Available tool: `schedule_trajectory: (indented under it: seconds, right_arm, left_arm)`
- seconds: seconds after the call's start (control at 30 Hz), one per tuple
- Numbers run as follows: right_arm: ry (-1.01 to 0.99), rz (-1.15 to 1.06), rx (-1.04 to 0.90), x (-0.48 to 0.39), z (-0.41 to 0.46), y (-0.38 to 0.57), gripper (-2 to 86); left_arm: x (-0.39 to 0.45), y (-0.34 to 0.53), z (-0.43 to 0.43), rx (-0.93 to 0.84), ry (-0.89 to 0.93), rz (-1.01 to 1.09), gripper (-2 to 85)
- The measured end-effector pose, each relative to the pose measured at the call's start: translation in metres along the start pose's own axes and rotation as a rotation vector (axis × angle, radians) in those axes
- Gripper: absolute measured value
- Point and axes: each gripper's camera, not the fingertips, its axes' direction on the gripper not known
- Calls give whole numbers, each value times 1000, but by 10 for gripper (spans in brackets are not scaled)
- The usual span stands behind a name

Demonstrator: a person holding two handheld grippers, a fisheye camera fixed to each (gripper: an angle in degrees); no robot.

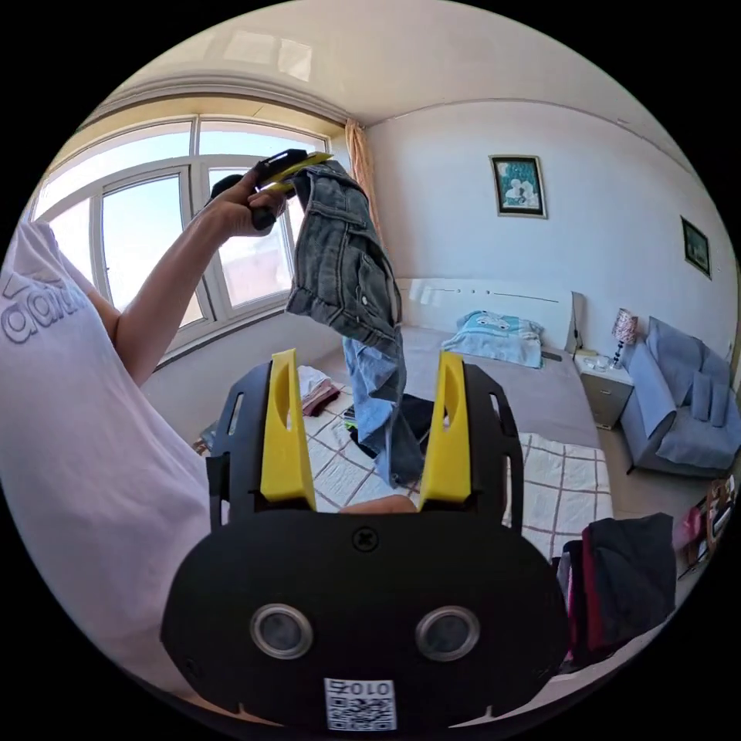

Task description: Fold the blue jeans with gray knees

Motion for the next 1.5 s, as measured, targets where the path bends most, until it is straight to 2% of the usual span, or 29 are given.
schedule_trajectory:
  seconds: [0.1, 0.23, 0.3, 0.37, 0.43, 0.6, 0.77, 1.0, 1.13, 1.23, 1.33, 1.5]
  right_arm:
    - [159, -57, 38, -10, -1, -10, 215]
    - [208, -165, 52, -14, 3, -25, 172]
    - [145, -212, 39, -15, 2, -33, 93]
    - [59, -188, 111, -9, -10, -40, 67]
    - [-86, -171, 126, 0, -21, -54, 56]
    - [-185, -263, -13, -11, -16, -103, 43]
    - [-288, -239, -130, -12, 24, -115, 39]
    - [-476, -54, -142, 29, 43, -100, 39]
    - [-465, -71, -141, 32, 36, -98, 42]
    - [-441, -93, -131, 31, 27, -102, 44]
    - [-413, -116, -112, 28, 20, -106, 48]
    - [-384, -157, -78, 26, 6, -112, 54]
  left_arm:
    - [6, -1, 4, -13, 44, 24, 84]
    - [6, -2, -3, -15, 90, 10, 86]
    - [3, -6, -11, -9, 81, 15, 87]
    - [-5, -12, -25, -21, 40, 25, 88]
    - [-16, -17, -35, -68, 8, 47, 90]
    - [-62, -10, -60, -208, -68, -5, 94]
    - [-115, 30, -82, -316, -137, -195, 104]
    - [-114, 91, -103, -436, 31, -227, 127]
    - [-71, 120, -108, -536, -25, -4, 119]
    - [-32, 142, -110, -571, -208, 235, 98]
    - [-7, 160, -108, -568, -308, 322, 81]
    - [43, 188, -96, -567, -630, 612, 107]
